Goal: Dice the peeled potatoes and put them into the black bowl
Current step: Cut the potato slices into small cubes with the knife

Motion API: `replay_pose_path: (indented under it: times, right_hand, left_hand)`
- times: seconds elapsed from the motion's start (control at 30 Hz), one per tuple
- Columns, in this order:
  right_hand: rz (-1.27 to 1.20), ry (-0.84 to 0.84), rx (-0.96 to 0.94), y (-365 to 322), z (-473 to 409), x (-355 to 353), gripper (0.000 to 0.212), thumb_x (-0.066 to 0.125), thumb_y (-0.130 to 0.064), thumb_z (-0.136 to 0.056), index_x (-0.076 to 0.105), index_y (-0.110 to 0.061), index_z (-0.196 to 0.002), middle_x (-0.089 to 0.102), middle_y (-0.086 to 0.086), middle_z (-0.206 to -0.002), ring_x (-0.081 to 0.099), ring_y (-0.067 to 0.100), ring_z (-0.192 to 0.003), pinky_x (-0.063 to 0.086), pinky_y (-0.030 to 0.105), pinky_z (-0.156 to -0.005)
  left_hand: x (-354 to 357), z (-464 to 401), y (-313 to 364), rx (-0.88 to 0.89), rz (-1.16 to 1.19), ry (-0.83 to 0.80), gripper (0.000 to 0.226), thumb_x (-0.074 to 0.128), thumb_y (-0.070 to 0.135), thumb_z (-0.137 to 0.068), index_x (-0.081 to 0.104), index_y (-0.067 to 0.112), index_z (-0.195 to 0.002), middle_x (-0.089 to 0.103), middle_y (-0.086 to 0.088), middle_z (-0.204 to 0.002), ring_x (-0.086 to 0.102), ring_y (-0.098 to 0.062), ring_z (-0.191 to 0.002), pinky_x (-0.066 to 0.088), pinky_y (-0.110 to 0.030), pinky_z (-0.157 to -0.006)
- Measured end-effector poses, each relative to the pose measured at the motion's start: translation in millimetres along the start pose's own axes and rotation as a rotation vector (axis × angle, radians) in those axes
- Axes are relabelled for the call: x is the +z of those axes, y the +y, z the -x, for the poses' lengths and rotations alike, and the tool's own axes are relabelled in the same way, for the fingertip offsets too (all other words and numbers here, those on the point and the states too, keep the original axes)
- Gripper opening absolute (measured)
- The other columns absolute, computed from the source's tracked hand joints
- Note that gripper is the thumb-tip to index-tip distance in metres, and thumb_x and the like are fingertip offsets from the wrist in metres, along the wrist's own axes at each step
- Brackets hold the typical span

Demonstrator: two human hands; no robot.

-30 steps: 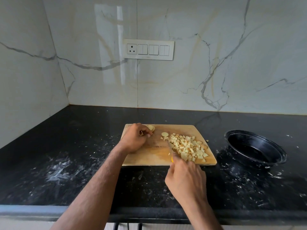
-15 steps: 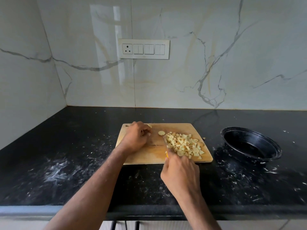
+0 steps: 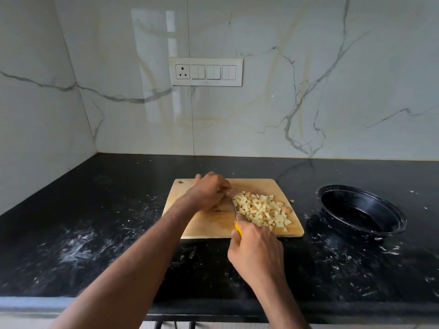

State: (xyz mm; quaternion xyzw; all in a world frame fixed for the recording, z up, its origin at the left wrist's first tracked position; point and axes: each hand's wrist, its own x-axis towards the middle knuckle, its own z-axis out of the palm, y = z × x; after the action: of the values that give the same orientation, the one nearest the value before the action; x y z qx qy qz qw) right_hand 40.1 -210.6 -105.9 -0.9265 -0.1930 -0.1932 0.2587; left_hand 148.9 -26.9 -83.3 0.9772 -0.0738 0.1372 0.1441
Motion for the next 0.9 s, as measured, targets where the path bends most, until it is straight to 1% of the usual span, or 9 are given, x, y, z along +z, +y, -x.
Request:
replay_pose_path:
  times: [0.1, 0.17, 0.27, 0.4, 0.5, 0.53, 0.67, 0.77, 0.9]
  right_hand:
    - [-0.049, -0.014, -0.031, -0.4, 0.9, -1.4, 0.043, 0.048, -0.041, -0.1, 0.053, -0.031, -0.142, 0.072, -0.008, -0.097, 0.067, 0.011, -0.087, 0.049, 0.022, -0.068]
    - [-0.038, -0.018, -0.042, 0.9, 0.1, -1.1, 0.042, 0.047, -0.04, -0.1, 0.053, -0.033, -0.141, 0.072, -0.008, -0.096, 0.066, 0.011, -0.086, 0.046, 0.021, -0.066]
    - [-0.01, -0.021, -0.014, 2.1, -0.1, 0.5, 0.042, 0.047, -0.038, -0.1, 0.053, -0.032, -0.141, 0.072, -0.008, -0.096, 0.066, 0.011, -0.086, 0.048, 0.023, -0.067]
    - [0.028, -0.034, -0.032, 0.8, 0.9, 1.6, 0.043, 0.047, -0.037, -0.1, 0.052, -0.031, -0.143, 0.072, -0.007, -0.093, 0.066, 0.011, -0.083, 0.047, 0.022, -0.065]
    - [0.036, -0.044, -0.041, -0.2, 2.2, 1.2, 0.043, 0.047, -0.037, -0.101, 0.052, -0.031, -0.143, 0.072, -0.007, -0.09, 0.065, 0.011, -0.081, 0.048, 0.022, -0.066]
    - [0.036, -0.045, -0.046, 0.1, 2.6, 1.7, 0.044, 0.047, -0.036, -0.101, 0.051, -0.031, -0.144, 0.072, -0.006, -0.089, 0.063, 0.011, -0.078, 0.048, 0.022, -0.065]
    - [0.015, -0.059, -0.078, -1.3, 3.7, 3.8, 0.046, 0.044, -0.037, -0.103, 0.045, -0.031, -0.148, 0.069, -0.008, -0.087, 0.048, 0.009, -0.069, 0.037, 0.018, -0.062]
    - [0.022, -0.056, -0.099, -2.0, 3.9, 4.4, 0.046, 0.042, -0.037, -0.103, 0.045, -0.03, -0.148, 0.065, -0.008, -0.083, 0.047, 0.008, -0.065, 0.034, 0.016, -0.059]
    - [0.044, -0.057, -0.102, -3.2, 4.4, 2.8, 0.047, 0.04, -0.039, -0.103, 0.042, -0.031, -0.15, 0.059, -0.009, -0.078, 0.046, 0.01, -0.063, 0.031, 0.015, -0.055]
  left_hand:
    - [-5.4, 21.0, -3.8, -0.025, 0.262, 0.203, 0.017, 0.071, 0.022, -0.092, 0.072, 0.02, -0.109, 0.075, 0.002, -0.099, 0.066, -0.012, -0.088, 0.05, -0.03, -0.081]
    - [-13.0, 35.3, -7.7, -0.054, 0.427, 0.253, 0.015, 0.077, 0.019, -0.088, 0.071, 0.016, -0.101, 0.074, 0.003, -0.084, 0.066, -0.006, -0.071, 0.049, -0.018, -0.067]
    - [-18.1, 49.9, -17.7, -0.024, 0.497, 0.199, 0.007, 0.076, 0.017, -0.088, 0.077, 0.013, -0.093, 0.074, 0.003, -0.084, 0.066, -0.014, -0.074, 0.052, -0.028, -0.07]
    - [-10.6, 55.9, -24.4, 0.024, 0.474, -0.021, 0.012, 0.07, 0.015, -0.094, 0.081, 0.018, -0.098, 0.076, 0.01, -0.091, 0.069, -0.006, -0.085, 0.052, -0.023, -0.078]
    - [-10.4, 56.0, -28.8, 0.067, 0.386, -0.012, 0.016, 0.065, 0.029, -0.094, 0.08, 0.025, -0.098, 0.073, 0.01, -0.087, 0.064, -0.017, -0.083, 0.052, -0.04, -0.075]
    - [-12.4, 57.1, -29.5, 0.067, 0.388, -0.01, 0.016, 0.065, 0.03, -0.093, 0.08, 0.026, -0.098, 0.072, 0.009, -0.085, 0.063, -0.019, -0.082, 0.051, -0.04, -0.074]
    - [-15.1, 61.0, -28.0, 0.058, 0.434, -0.05, 0.016, 0.08, 0.016, -0.083, 0.08, 0.026, -0.095, 0.073, 0.011, -0.085, 0.064, -0.01, -0.082, 0.05, -0.023, -0.074]
    - [-11.9, 59.0, -24.1, -0.019, 0.441, 0.009, 0.02, 0.086, 0.019, -0.077, 0.078, 0.036, -0.082, 0.074, 0.017, -0.081, 0.065, -0.004, -0.08, 0.052, -0.025, -0.076]
    - [-11.1, 58.5, -18.8, -0.065, 0.467, 0.047, 0.029, 0.089, 0.016, -0.073, 0.074, 0.041, -0.073, 0.069, 0.03, -0.071, 0.062, 0.009, -0.075, 0.043, -0.007, -0.07]
